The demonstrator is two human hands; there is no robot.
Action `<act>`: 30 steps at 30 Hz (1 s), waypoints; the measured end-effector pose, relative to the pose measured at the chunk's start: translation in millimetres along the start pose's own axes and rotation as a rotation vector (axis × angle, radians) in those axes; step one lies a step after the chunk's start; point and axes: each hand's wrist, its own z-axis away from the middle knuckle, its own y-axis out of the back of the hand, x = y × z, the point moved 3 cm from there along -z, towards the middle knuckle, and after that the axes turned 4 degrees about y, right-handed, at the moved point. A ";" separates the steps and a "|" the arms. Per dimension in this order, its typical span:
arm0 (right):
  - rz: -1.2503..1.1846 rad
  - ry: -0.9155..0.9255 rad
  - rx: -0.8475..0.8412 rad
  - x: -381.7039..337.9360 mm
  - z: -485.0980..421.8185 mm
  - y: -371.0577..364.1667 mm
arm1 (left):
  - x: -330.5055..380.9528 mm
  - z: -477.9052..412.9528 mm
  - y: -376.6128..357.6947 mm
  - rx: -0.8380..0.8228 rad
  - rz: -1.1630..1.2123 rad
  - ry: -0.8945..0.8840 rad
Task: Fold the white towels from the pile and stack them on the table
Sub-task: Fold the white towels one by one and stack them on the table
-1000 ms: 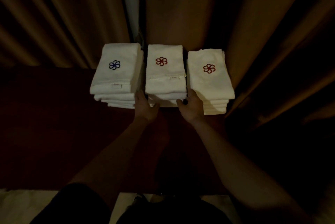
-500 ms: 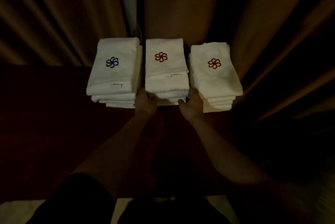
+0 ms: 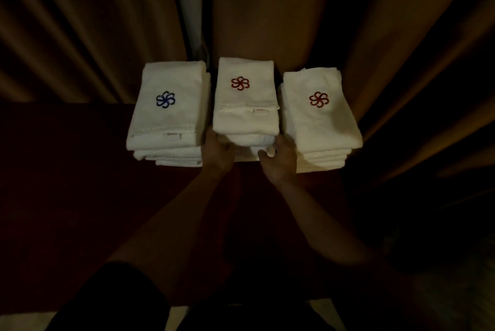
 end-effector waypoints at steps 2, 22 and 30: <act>-0.001 -0.042 -0.018 3.0 -0.7 -0.3 | -5.5 0.0 -3.5 -0.009 -0.077 0.039; 0.060 0.045 0.242 -28.7 17.9 18.8 | 25.8 38.5 4.6 0.134 0.012 -0.151; 0.154 -0.037 0.161 -16.1 18.8 12.6 | 14.5 39.9 11.0 0.005 -0.200 0.092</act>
